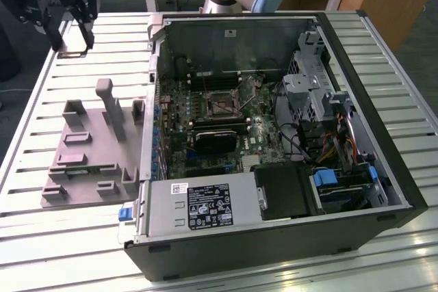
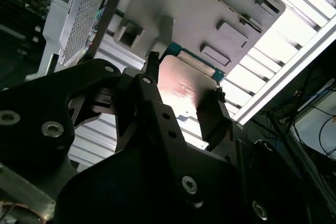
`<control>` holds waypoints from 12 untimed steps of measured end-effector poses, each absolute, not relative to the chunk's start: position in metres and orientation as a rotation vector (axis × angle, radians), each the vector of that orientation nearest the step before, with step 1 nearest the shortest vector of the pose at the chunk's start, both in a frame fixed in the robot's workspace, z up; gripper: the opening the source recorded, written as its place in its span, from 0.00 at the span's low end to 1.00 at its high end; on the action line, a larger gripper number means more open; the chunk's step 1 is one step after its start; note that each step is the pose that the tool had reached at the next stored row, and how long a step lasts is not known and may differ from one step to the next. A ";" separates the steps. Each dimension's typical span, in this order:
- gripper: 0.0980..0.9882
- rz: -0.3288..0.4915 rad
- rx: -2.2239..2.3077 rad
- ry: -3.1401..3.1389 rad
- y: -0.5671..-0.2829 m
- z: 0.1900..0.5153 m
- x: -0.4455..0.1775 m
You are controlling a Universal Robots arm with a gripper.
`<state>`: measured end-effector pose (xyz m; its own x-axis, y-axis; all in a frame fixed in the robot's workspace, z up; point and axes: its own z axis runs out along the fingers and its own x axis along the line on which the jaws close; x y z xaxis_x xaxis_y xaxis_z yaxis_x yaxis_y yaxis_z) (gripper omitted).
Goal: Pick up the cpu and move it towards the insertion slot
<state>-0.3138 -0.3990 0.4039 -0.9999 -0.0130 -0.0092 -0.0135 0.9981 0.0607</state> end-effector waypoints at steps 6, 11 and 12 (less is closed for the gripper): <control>0.49 0.095 -0.021 3.131 -0.399 0.404 -0.295; 0.49 0.095 -0.021 3.131 -0.399 0.404 -0.280; 0.49 0.095 -0.021 3.131 -0.399 0.404 -0.277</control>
